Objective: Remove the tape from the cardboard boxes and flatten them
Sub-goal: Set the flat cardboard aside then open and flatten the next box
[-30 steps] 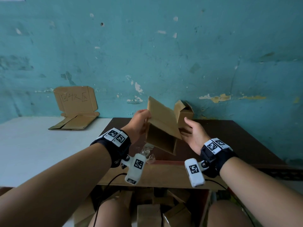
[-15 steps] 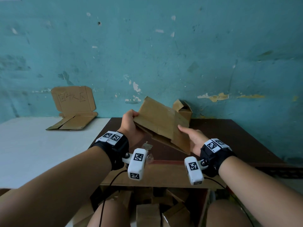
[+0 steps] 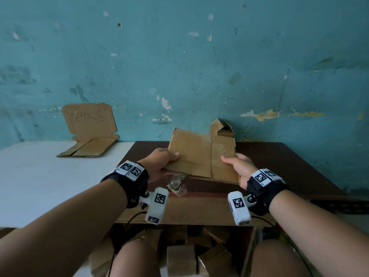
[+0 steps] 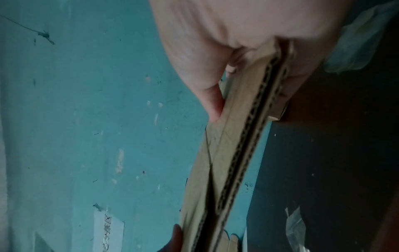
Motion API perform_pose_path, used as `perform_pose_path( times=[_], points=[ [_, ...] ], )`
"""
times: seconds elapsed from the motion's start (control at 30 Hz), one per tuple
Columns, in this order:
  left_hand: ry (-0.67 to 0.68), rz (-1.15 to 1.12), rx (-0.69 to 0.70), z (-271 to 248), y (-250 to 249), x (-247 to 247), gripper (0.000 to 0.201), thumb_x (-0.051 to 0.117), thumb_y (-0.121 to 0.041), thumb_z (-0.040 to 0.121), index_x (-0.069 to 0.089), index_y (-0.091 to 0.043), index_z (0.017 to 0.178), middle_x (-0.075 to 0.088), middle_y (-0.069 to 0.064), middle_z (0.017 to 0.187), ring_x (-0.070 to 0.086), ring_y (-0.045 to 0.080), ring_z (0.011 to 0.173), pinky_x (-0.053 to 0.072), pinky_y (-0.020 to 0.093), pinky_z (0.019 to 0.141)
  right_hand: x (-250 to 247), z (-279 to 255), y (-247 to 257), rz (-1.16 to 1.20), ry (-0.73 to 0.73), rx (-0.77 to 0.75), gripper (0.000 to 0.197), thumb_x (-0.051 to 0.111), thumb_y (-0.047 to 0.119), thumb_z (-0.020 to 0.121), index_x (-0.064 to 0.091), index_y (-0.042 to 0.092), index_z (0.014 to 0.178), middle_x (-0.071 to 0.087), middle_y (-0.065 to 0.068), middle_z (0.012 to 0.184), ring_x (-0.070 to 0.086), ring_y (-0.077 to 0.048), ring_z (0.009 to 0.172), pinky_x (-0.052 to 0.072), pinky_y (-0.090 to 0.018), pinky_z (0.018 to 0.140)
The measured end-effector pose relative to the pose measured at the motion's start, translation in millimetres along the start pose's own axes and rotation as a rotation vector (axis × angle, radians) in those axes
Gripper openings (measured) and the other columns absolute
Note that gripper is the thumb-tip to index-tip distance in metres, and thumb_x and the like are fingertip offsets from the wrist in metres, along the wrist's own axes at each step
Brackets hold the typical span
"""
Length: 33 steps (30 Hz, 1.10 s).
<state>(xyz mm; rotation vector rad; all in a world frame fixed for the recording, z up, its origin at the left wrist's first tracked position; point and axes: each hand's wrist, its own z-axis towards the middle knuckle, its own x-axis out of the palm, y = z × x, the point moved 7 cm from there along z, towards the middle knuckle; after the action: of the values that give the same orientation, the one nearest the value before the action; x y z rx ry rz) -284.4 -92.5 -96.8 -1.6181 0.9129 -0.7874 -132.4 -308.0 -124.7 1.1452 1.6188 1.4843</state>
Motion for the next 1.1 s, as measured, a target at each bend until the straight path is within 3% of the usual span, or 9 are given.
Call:
perform_pose_path(
  times=[0.17,0.3,0.4,0.5,0.7,0.77,0.83,0.9,1.1],
  points=[
    [-0.089,-0.019,0.004,5.2,2.2,-14.8,0.03,0.055,-0.008,0.101,0.055,-0.001,0.13,0.065,0.019,0.116,0.068,0.031,0.094,0.062,0.039,0.061,18.4,-8.2,-1.5,0.052,0.074,0.068,0.034,0.074,0.023,0.091,0.065,0.013,0.123,0.074,-0.015,0.114,0.071,-0.033,0.105,0.059,-0.045,0.084],
    [-0.139,-0.022,0.009,6.3,3.2,-28.1,0.033,0.058,-0.01,0.1,0.054,0.0,0.131,0.065,0.021,0.121,0.069,0.036,0.102,0.063,0.042,0.066,32.6,-9.8,-0.2,-0.002,0.058,0.051,0.037,0.074,0.024,0.09,0.062,0.011,0.123,0.071,-0.013,0.121,0.067,-0.032,0.112,0.053,-0.051,0.098],
    [-0.191,0.205,0.023,1.5,4.0,-46.9,0.033,0.06,-0.031,0.1,0.059,-0.004,0.118,0.073,0.012,0.091,0.071,0.019,0.065,0.056,0.027,0.046,44.9,24.7,-12.0,-0.103,0.026,0.035,0.077,0.081,0.044,0.069,0.053,0.014,0.134,0.06,-0.011,0.137,0.057,-0.033,0.127,0.041,-0.06,0.11],
    [-0.282,0.463,0.056,-4.4,-0.9,-79.8,0.039,0.054,-0.045,0.101,0.059,-0.008,0.09,0.057,-0.005,0.041,0.048,0.01,0.034,0.042,0.018,0.036,78.3,64.7,-24.7,-0.153,0.064,0.047,0.104,0.084,0.054,0.051,0.048,0.012,0.14,0.059,-0.011,0.14,0.057,-0.034,0.127,0.043,-0.06,0.108],
    [-0.424,0.335,-0.007,-2.5,3.3,-175.0,0.037,0.064,-0.044,0.096,0.055,-0.012,0.08,0.047,0.0,0.044,0.039,0.015,0.04,0.038,0.02,0.04,178.9,130.4,-68.4,-0.214,0.145,0.064,0.143,0.087,0.073,0.006,0.06,0.01,0.132,0.069,-0.01,0.128,0.069,-0.032,0.111,0.054,-0.056,0.097],
    [-0.441,0.293,-0.016,-1.7,8.5,-198.4,0.036,0.064,-0.041,0.096,0.053,-0.013,0.077,0.049,0.001,0.047,0.038,0.014,0.04,0.035,0.02,0.04,207.1,92.3,-53.0,-0.239,0.173,0.076,0.137,0.089,0.073,0.017,0.058,0.008,0.133,0.067,-0.01,0.129,0.069,-0.031,0.108,0.058,-0.051,0.091],
    [-0.45,0.24,-0.033,-0.2,16.5,-219.0,0.033,0.064,-0.038,0.097,0.052,-0.013,0.079,0.05,0.003,0.053,0.035,0.012,0.039,0.033,0.019,0.038,231.7,43.0,-26.2,-0.281,0.186,0.055,0.09,0.087,0.056,0.065,0.056,0.003,0.13,0.062,-0.007,0.127,0.068,-0.026,0.091,0.062,-0.038,0.069],
    [-0.458,0.215,-0.06,1.7,25.6,-237.6,0.034,0.064,-0.038,0.097,0.05,-0.014,0.077,0.049,0.002,0.052,0.033,0.012,0.041,0.029,0.02,0.04,250.5,33.1,-21.6,-0.354,0.194,0.044,0.057,0.073,0.042,0.09,0.055,0.002,0.126,0.057,-0.007,0.119,0.058,-0.018,0.07,0.056,-0.029,0.055],
    [-0.506,0.146,-0.131,7.8,41.6,-309.4,0.035,0.065,-0.038,0.096,0.049,-0.014,0.076,0.043,0.001,0.05,0.031,0.013,0.043,0.027,0.022,0.042,322.7,49.8,-42.6,-0.403,0.262,0.112,0.047,0.069,0.039,0.094,0.057,0.003,0.121,0.054,-0.009,0.11,0.051,-0.017,0.07,0.047,-0.026,0.051]
  ],
)
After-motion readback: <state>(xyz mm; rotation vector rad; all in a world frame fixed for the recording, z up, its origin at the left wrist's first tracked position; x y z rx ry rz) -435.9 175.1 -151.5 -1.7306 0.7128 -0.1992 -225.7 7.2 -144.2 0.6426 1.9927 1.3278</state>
